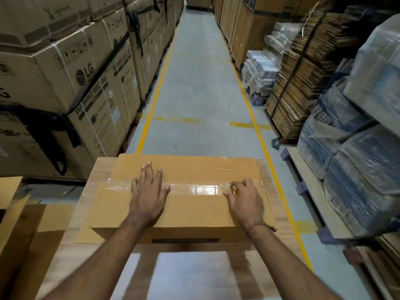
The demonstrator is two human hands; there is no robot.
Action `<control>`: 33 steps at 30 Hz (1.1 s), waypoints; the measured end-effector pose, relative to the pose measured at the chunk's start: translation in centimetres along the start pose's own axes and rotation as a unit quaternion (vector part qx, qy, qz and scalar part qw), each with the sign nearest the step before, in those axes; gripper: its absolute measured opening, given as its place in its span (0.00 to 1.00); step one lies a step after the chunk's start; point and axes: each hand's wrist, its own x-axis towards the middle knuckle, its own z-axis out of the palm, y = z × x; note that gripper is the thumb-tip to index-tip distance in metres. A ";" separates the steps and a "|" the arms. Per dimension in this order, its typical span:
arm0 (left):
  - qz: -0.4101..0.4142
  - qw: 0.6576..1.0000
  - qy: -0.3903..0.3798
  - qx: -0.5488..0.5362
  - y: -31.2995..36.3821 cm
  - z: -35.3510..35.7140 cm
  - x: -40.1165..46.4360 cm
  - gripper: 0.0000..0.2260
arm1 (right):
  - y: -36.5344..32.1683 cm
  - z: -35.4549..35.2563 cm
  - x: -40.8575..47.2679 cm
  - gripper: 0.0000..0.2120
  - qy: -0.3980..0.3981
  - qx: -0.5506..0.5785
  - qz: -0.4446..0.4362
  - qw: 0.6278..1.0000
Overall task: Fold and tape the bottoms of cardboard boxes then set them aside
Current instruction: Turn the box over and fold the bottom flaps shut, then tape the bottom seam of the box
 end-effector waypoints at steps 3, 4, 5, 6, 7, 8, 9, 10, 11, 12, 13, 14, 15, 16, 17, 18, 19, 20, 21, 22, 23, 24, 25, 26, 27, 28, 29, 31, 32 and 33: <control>0.004 1.000 0.019 0.024 1.3 1.0 -0.4 0.30 | 0.7 0.7 1.4 0.12 0.004 0.000 -0.051 0.999; 0.008 0.999 0.019 0.035 1.5 1.2 -0.6 0.31 | 0.9 0.9 1.8 0.10 0.004 -0.007 -0.076 0.997; 0.012 0.999 0.016 0.043 1.7 1.3 -0.8 0.30 | 1.1 1.2 2.1 0.08 0.001 -0.014 -0.100 0.995; 0.016 0.998 0.018 0.051 1.8 1.4 -0.9 0.30 | 1.3 1.3 2.3 0.06 -0.002 -0.024 -0.119 0.993; 0.019 0.998 0.022 0.058 1.8 1.5 -1.0 0.30 | 1.5 1.5 2.3 0.05 -0.007 -0.038 -0.135 0.990; 0.017 0.998 0.025 0.061 1.8 1.5 -1.1 0.30 | 1.5 1.6 2.2 0.04 -0.013 -0.058 -0.151 0.987; 0.013 0.998 0.022 0.058 1.8 1.4 -1.1 0.29 | 1.5 1.7 2.1 0.03 -0.019 -0.077 -0.166 0.983; 0.011 0.998 0.021 0.054 1.9 1.3 -1.1 0.29 | 1.2 1.8 1.9 0.03 -0.026 -0.091 -0.174 0.980; 0.011 0.998 0.024 0.054 1.9 1.2 -1.2 0.29 | 1.0 1.8 1.8 0.03 -0.033 -0.099 -0.175 0.979; 0.012 0.998 0.027 0.055 2.0 1.2 -1.3 0.29 | 0.9 1.8 1.8 0.03 -0.041 -0.107 -0.170 0.979; 0.012 0.998 0.028 0.055 2.1 1.2 -1.3 0.29 | 0.8 1.8 1.9 0.03 -0.044 -0.114 -0.167 0.978; 0.011 0.998 0.025 0.051 2.1 1.1 -1.3 0.29 | 0.7 2.0 2.0 0.04 -0.043 -0.117 -0.168 0.978; 0.009 0.999 0.021 0.048 2.0 0.9 -1.3 0.29 | 0.7 2.2 2.1 0.05 -0.037 -0.117 -0.172 0.977; 0.009 0.999 0.019 0.047 2.0 0.9 -1.3 0.29 | 0.7 2.3 2.2 0.06 -0.031 -0.114 -0.172 0.978; 0.011 0.999 0.019 0.048 1.9 0.8 -1.3 0.29 | 0.8 2.4 2.3 0.05 -0.025 -0.109 -0.169 0.979; 0.013 0.999 0.017 0.047 1.9 0.8 -1.2 0.29 | 0.7 2.5 2.4 0.04 -0.020 -0.104 -0.167 0.980; 0.013 0.999 0.016 0.045 1.9 0.8 -1.2 0.29 | 0.7 2.5 2.4 0.03 -0.016 -0.102 -0.165 0.981; 0.014 0.999 0.016 0.042 1.9 0.8 -1.3 0.29 | 0.6 2.5 2.4 0.03 -0.015 -0.100 -0.158 0.982; 0.014 0.999 0.018 0.038 1.9 0.8 -1.4 0.29 | 0.6 2.5 2.4 0.04 -0.015 -0.096 -0.147 0.984; 0.013 0.999 0.019 0.035 1.8 0.8 -1.4 0.29 | 0.5 2.5 2.4 0.06 -0.014 -0.088 -0.132 0.987; 0.011 0.999 0.020 0.033 1.8 0.8 -1.5 0.29 | 0.5 2.4 2.4 0.07 -0.014 -0.073 -0.111 0.991; 0.010 0.999 0.019 0.033 1.8 0.8 -1.5 0.29 | 0.5 2.2 2.4 0.08 -0.012 -0.049 -0.085 0.995; 0.010 0.999 0.019 0.033 1.8 0.7 -1.5 0.29 | 0.5 2.1 2.4 0.08 -0.013 -0.019 -0.058 0.998; 0.012 0.999 0.019 0.034 1.7 0.8 -1.6 0.29 | 0.6 1.9 2.4 0.09 -0.016 0.011 -0.037 0.999; 0.014 0.999 0.019 0.034 1.7 0.8 -1.6 0.30 | 0.6 1.8 2.5 0.08 -0.019 0.040 -0.020 0.999; 0.015 0.999 0.017 0.033 1.7 0.8 -1.6 0.30 | 0.7 1.5 2.7 0.08 -0.022 0.069 -0.006 0.997; 0.014 0.999 0.017 0.033 1.7 0.8 -1.6 0.30 | 0.8 1.3 2.9 0.08 -0.026 0.100 0.012 0.995; 0.009 0.999 0.017 0.035 1.7 0.8 -1.5 0.30 | 1.3 0.8 3.3 0.07 -0.024 0.154 0.054 0.986; 0.007 0.999 0.017 0.038 1.8 0.8 -1.5 0.30 | 1.6 0.5 3.5 0.08 -0.020 0.174 0.078 0.981; 0.005 0.999 0.015 0.039 1.8 0.9 -1.6 0.31 | 2.0 0.3 3.7 0.09 -0.015 0.192 0.106 0.976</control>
